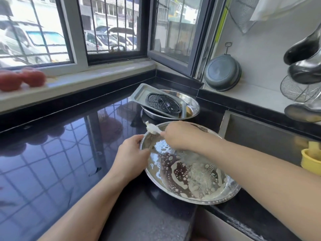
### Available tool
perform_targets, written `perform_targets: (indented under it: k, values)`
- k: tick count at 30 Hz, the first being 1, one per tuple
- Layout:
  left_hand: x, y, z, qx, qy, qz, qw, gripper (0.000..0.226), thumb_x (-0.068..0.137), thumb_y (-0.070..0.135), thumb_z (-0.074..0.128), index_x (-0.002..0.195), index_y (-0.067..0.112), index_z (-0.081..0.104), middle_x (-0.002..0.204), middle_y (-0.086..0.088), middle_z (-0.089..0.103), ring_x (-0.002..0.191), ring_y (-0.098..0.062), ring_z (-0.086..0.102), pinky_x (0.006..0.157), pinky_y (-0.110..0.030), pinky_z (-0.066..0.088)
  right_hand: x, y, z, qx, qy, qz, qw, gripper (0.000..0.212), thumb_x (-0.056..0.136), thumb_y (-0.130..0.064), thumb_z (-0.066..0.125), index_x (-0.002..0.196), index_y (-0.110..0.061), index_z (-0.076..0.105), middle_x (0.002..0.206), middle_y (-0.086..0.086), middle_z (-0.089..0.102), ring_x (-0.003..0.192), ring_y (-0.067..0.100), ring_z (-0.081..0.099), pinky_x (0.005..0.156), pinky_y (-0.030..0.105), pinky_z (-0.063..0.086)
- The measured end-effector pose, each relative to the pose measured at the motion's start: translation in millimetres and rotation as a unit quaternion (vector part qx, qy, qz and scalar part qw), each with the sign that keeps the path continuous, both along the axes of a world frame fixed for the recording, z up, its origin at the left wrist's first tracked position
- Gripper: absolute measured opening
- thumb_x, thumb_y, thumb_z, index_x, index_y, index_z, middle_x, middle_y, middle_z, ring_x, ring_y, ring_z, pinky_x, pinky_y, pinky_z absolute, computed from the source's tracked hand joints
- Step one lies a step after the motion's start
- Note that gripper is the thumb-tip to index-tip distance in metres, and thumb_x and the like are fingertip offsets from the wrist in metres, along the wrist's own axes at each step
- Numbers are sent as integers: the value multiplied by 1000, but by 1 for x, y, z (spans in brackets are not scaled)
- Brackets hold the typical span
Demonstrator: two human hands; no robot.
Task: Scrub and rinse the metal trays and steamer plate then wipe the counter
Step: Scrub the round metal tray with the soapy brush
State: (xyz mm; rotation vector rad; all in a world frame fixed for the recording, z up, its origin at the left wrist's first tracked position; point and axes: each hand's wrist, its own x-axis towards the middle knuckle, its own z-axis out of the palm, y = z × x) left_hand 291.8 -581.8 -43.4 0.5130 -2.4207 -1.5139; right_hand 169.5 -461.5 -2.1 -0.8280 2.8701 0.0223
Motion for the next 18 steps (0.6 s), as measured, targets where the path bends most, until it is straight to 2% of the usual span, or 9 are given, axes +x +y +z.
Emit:
perform_targets:
  k: [2,5,6,8,9,10,13,15,18]
  values:
    - [0,-3,-1,35,4,-15,999,34,84,4,59,92,34,74,83,12,79,80,-12,76,84,-41,62,8,1,2,3,-4,34,999,33,107,-21,33,122,-14,61,81,4,47,81,28,58,66,41,50]
    - [-1,-9,-4,96,-5,-45,994,37,85,-3,57,101,26,72,83,0,80,78,-20,78,82,-43,63,1,7,8,49,38,32,998,22,104,-17,36,107,-15,58,96,5,56,90,30,60,69,40,49]
    - [-2,-11,-5,105,-13,-53,993,37,86,-5,57,105,23,72,82,-3,79,74,-21,76,75,-39,61,0,10,11,54,50,8,997,22,102,-14,38,105,-14,60,99,5,58,87,28,59,68,39,48]
    - [-4,-17,-6,148,-24,-70,986,29,91,-1,60,111,15,74,74,-14,72,60,-20,63,56,-31,48,0,12,12,17,33,-3,999,35,100,-8,36,121,-16,62,93,1,53,84,27,56,68,38,46]
    - [-5,-20,-6,186,-22,-74,980,19,97,8,62,113,10,74,67,-12,63,54,-18,53,49,-28,39,3,13,11,0,14,10,1000,39,101,-9,34,129,-16,60,92,1,53,87,29,57,68,38,45]
    - [-6,-24,-5,229,-25,-70,971,24,103,24,61,114,6,72,64,-8,56,52,-15,47,46,-25,34,7,13,10,-5,-6,26,1000,36,105,-15,34,128,-13,61,93,4,55,90,31,59,71,37,44]
    - [-9,-36,-4,338,-44,-57,938,66,105,63,37,115,4,65,73,-7,56,62,-18,52,48,-27,39,36,13,14,-11,-60,85,994,42,110,-35,32,110,-10,66,90,6,56,88,28,55,76,35,41]
    - [-11,-40,-7,358,-51,-47,931,80,102,72,27,123,4,64,81,-12,59,66,-22,57,51,-30,43,55,15,16,2,-56,124,991,37,111,-33,31,107,-18,65,84,-2,49,85,27,52,71,37,42]
    - [-12,-42,-6,366,-50,-47,928,83,101,75,22,125,6,63,71,-10,54,60,-23,53,50,-31,45,71,26,23,46,-49,178,982,43,110,-41,34,72,-26,49,73,-9,46,70,15,48,60,36,35]
